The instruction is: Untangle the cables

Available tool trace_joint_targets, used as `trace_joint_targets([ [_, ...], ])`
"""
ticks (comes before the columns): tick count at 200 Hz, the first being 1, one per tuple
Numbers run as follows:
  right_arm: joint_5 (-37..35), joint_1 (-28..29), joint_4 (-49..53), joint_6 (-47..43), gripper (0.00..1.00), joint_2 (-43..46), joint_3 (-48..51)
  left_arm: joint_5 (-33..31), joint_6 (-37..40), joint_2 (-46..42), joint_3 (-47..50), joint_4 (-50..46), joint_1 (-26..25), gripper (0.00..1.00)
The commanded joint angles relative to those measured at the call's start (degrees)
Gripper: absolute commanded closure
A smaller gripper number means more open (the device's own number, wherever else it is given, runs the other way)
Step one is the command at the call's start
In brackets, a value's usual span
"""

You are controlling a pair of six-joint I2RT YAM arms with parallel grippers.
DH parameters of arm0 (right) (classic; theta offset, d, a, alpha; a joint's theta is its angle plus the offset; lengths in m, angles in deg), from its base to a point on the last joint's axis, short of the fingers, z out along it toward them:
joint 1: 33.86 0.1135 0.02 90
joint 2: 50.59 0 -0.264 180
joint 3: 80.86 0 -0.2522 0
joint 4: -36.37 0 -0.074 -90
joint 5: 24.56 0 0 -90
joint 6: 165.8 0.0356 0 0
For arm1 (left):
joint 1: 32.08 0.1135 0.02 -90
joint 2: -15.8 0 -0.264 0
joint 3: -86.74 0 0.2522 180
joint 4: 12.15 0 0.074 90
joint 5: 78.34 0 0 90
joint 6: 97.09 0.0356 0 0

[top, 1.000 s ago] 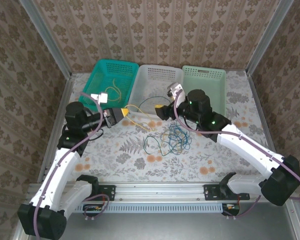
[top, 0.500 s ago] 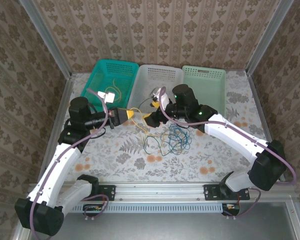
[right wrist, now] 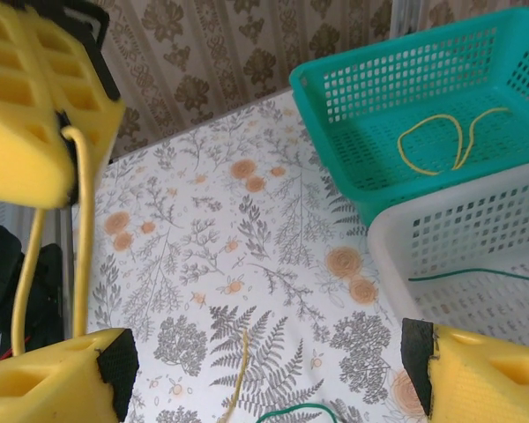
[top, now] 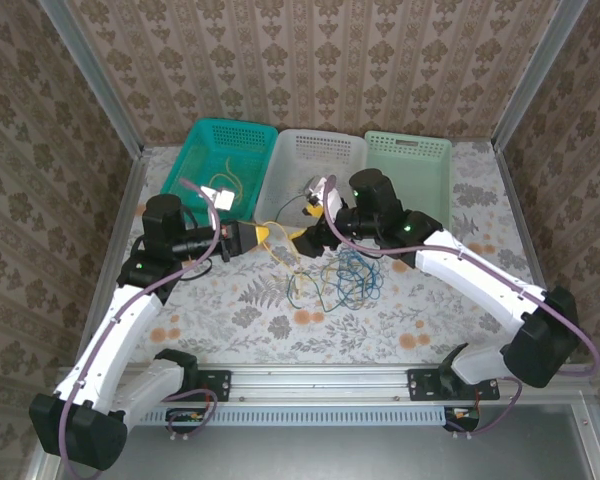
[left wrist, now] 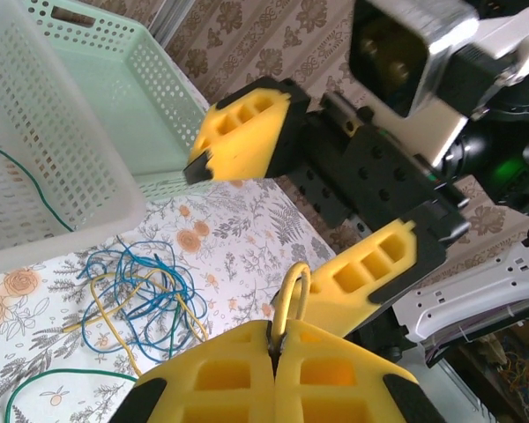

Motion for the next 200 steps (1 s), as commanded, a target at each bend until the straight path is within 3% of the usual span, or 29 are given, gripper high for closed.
trace_joint_targets([
  [1, -3.47, -0.32, 0.36, -0.47, 0.18, 2.04, -0.63, 0.42, 2.31, 0.03, -2.08, -1.19, -0.26, 1.0],
  [32, -9.9, -0.32, 3.4, 6.53, 0.22, 1.21, -3.38, -2.75, 3.26, -0.58, -2.29, -2.67, -0.22, 1.0],
  [61, -12.97, -1.94, 9.15, 27.49, 0.24, -0.49, -7.91, -11.13, 4.5, -1.63, -2.46, -4.27, -0.35, 1.0],
  [75, -10.32, -2.07, 5.25, 35.86, 0.28, -0.45, -6.22, -13.29, 4.69, -1.92, -2.02, -3.26, -0.39, 1.0],
  [109, -9.33, -2.07, -7.13, 56.85, 0.26, 1.91, 0.98, -17.63, 5.97, -2.32, -1.44, -1.5, -2.09, 1.0],
  [145, -5.1, -1.75, -21.21, 77.5, 0.27, 0.11, 5.23, -29.26, 12.56, -2.74, -1.5, -2.63, -7.08, 1.0],
  [167, -4.73, 0.11, -23.64, 82.91, 0.27, -0.89, 4.41, -34.68, 16.02, -3.03, -1.52, -2.88, -10.88, 1.0],
  [200, -3.66, 2.26, -25.22, 87.17, 0.27, -3.67, 3.0, -39.14, 18.69, -3.26, -0.67, -1.23, -12.65, 1.0],
])
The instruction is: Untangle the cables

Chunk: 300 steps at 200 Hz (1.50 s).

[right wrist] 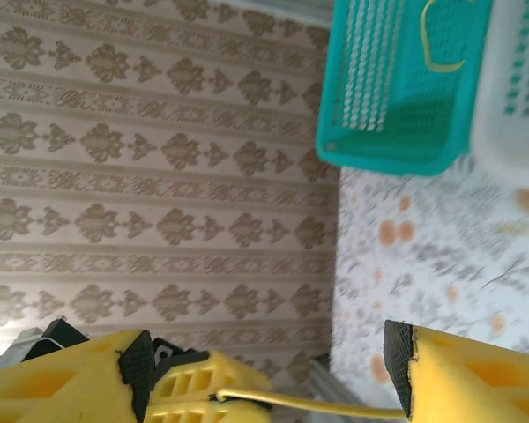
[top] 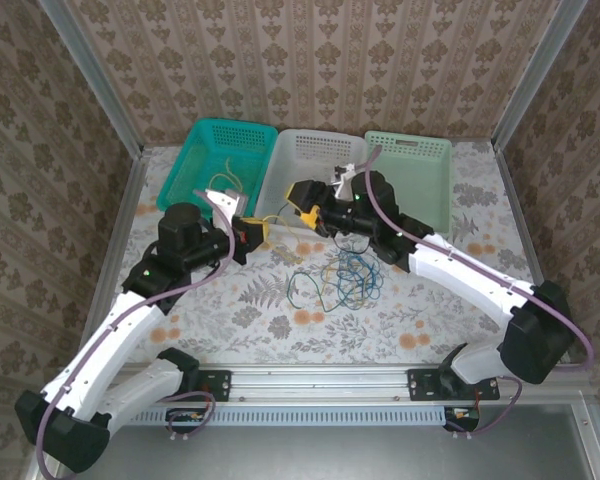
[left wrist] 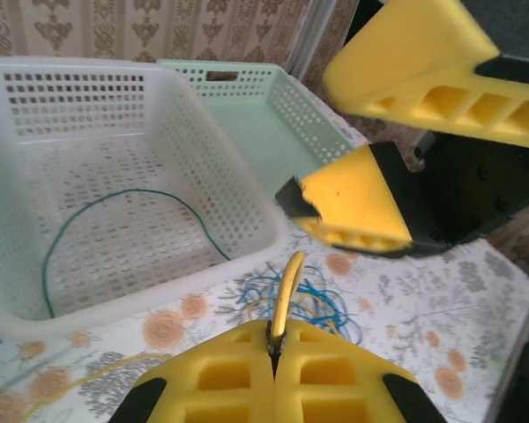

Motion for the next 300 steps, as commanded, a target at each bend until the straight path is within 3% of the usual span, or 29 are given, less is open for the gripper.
trace_joint_targets([
  [1, 1.97, 1.35, -4.65, 8.64, 0.27, -1.24, -1.48, -6.61, 4.7, -1.25, -0.04, 2.07, -0.94, 1.0],
  [37, 4.09, 2.0, -5.45, 11.91, 0.29, -2.01, -0.48, -12.0, 8.46, -1.04, -0.24, 1.89, -1.25, 1.0],
  [67, 1.51, 1.82, -0.11, 9.41, 0.29, 0.26, -1.32, -14.21, 11.27, -0.56, -1.3, 0.38, -1.34, 1.0],
  [118, 3.87, 3.78, -8.61, 16.58, 0.3, -5.63, -1.2, -14.57, 10.87, 0.12, -0.52, 5.18, -4.23, 1.0],
  [149, 3.71, 4.79, -12.38, 19.34, 0.3, -7.82, -1.76, -18.15, 12.86, 0.55, -0.52, 5.28, -7.16, 1.0],
  [200, 0.4, 2.39, -15.62, 19.96, 0.33, -9.37, -0.57, -16.77, 13.31, -1.19, 1.59, 5.43, -9.44, 1.0],
  [246, -0.71, 0.31, -9.99, 14.01, 0.64, -8.71, -1.13, -17.41, 12.34, -4.51, 3.27, 1.78, -9.68, 1.0],
  [300, -9.17, -1.34, 7.16, -6.46, 0.98, -1.4, -4.98, -13.57, 10.65, -6.28, 4.47, -0.63, -9.6, 1.0],
])
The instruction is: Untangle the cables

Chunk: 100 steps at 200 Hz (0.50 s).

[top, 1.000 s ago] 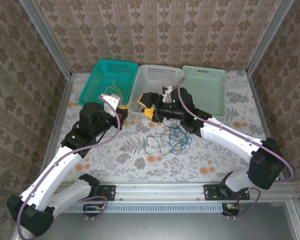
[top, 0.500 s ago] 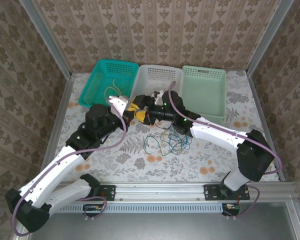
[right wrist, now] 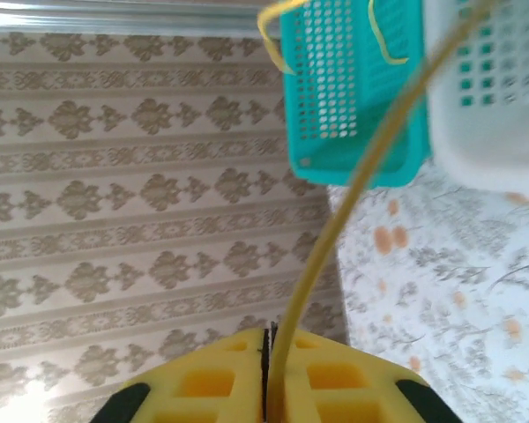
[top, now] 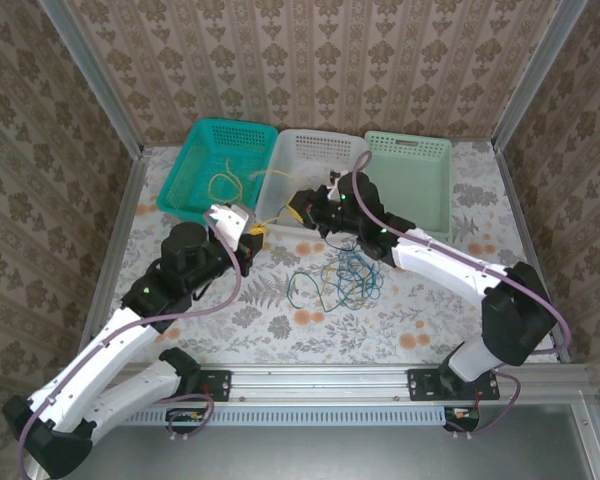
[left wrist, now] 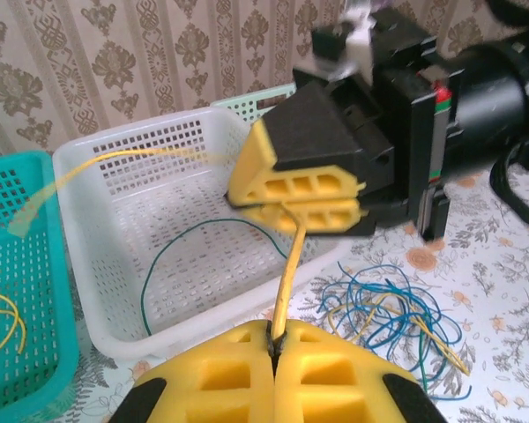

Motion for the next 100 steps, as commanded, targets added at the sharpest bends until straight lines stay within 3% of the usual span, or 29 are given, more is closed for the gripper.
trace_joint_targets([
  [1, -5.35, -0.25, 8.68, -11.99, 0.99, 4.37, -4.48, 2.92, -1.14, -0.4, 0.79, -1.59, -0.29, 1.0],
  [100, -14.42, 6.28, 25.15, -44.02, 1.0, 7.89, -18.77, 14.89, -4.42, 8.69, 2.39, 0.72, -2.91, 1.0],
])
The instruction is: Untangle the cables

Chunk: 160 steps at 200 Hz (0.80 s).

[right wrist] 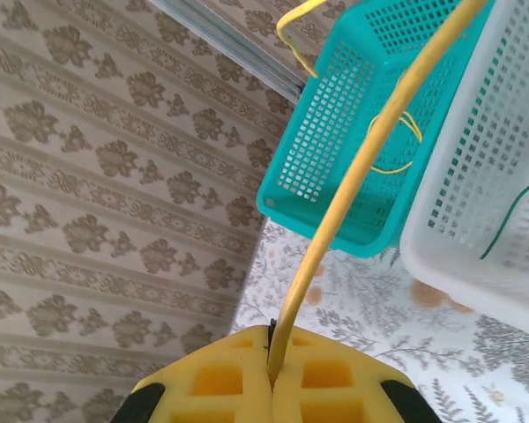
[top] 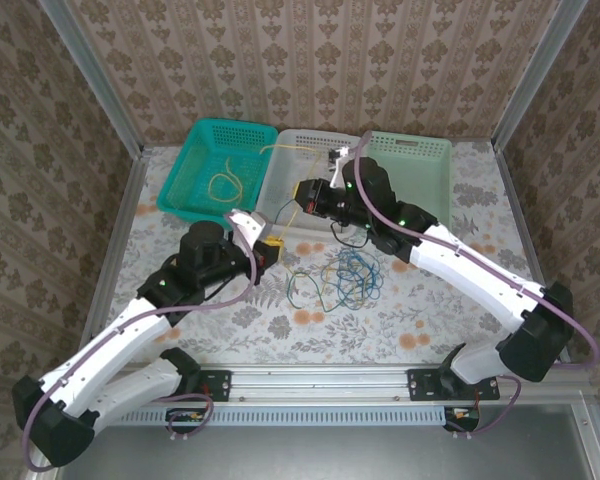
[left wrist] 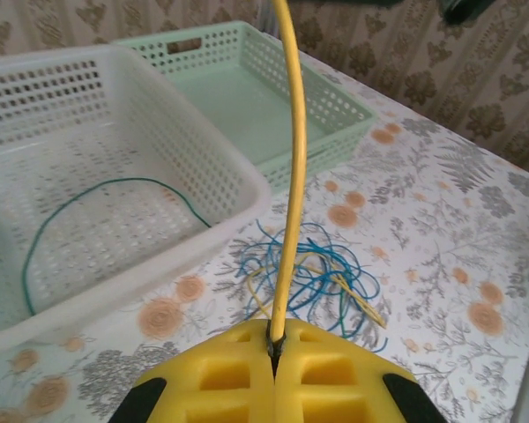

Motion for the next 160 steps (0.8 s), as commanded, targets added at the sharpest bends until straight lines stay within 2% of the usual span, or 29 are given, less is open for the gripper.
trace_joint_targets([
  [1, -4.0, 2.4, 5.13, -12.52, 1.0, 2.14, -6.32, 4.54, -0.79, 2.99, 0.52, -1.2, -1.41, 1.0],
  [52, -8.17, 9.97, 9.12, -21.73, 1.0, -3.45, -11.57, 4.16, -0.79, 11.18, -2.73, 0.97, -5.21, 1.0],
  [96, -11.69, 10.45, 9.65, -24.1, 1.0, -1.6, -10.14, 3.28, -1.67, 9.87, -1.04, 2.89, -5.67, 1.0],
  [116, -12.21, 10.47, 9.9, -25.51, 1.0, -0.36, -8.96, 1.58, -2.65, 7.57, 0.1, 3.18, -5.68, 0.76],
  [127, -12.44, 10.49, 10.83, -26.6, 1.0, 0.1, -8.56, 0.14, -3.28, 5.11, 0.79, 3.66, -5.64, 0.66],
  [140, -12.28, 10.4, 11.63, -28.76, 1.0, 0.75, -7.44, -2.06, -3.76, 1.63, 1.15, 3.46, -5.59, 0.46],
  [160, -12.2, 9.63, 11.97, -31.43, 1.0, 2.53, -4.59, -5.79, -3.52, -4.21, 1.16, 2.14, -5.26, 0.31],
])
